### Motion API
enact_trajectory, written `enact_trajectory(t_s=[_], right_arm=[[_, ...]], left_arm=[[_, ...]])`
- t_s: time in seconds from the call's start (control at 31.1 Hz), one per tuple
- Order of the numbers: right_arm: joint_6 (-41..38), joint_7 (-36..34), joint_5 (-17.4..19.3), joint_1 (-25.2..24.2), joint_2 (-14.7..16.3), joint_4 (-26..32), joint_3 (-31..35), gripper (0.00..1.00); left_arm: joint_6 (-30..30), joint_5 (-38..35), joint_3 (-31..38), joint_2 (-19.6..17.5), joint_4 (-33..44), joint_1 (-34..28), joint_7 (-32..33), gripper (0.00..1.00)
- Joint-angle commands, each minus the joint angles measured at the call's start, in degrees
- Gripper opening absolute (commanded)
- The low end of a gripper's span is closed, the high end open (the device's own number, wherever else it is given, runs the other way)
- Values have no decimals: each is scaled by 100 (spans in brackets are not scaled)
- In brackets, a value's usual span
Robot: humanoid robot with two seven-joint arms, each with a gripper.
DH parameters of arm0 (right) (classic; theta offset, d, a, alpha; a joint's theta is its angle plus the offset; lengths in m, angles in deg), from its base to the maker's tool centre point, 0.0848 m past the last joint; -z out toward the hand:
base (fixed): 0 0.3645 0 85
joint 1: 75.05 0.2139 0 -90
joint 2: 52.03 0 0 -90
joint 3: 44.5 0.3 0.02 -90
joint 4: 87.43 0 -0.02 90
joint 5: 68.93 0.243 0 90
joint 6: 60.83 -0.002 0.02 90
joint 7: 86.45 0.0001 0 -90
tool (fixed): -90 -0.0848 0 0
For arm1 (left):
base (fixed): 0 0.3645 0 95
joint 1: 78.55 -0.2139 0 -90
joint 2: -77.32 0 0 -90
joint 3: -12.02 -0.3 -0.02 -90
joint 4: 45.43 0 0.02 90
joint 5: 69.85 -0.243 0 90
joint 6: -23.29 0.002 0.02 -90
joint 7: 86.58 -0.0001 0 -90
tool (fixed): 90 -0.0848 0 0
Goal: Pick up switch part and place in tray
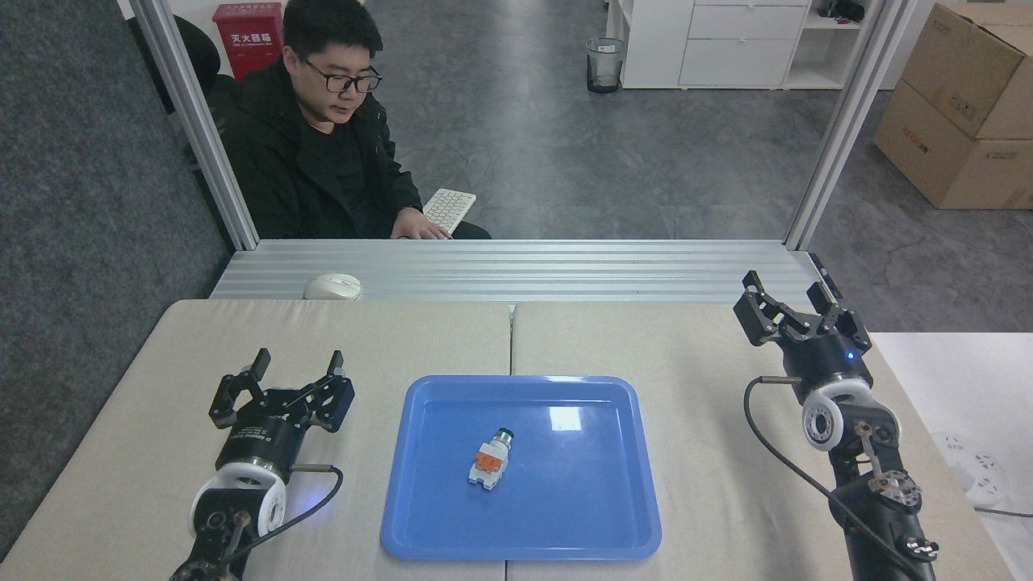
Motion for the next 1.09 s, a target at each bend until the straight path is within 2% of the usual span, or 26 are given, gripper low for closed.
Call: enact_trajectory(t_s=[0.0,0.74,0.96,1.06], right_arm=[[3,4,1,0,1,0,1,100],[3,4,1,0,1,-9,1,100],[3,-4,1,0,1,-9,1,100],[3,4,1,0,1,0,1,100]], left_arm=[[-5,63,742,-436,35,-2,7,100],[13,-51,461,-375,97,271,59,100],[-5,-112,435,-199,97,279,77,100],[22,-147,110,-94,97,262,77,100]])
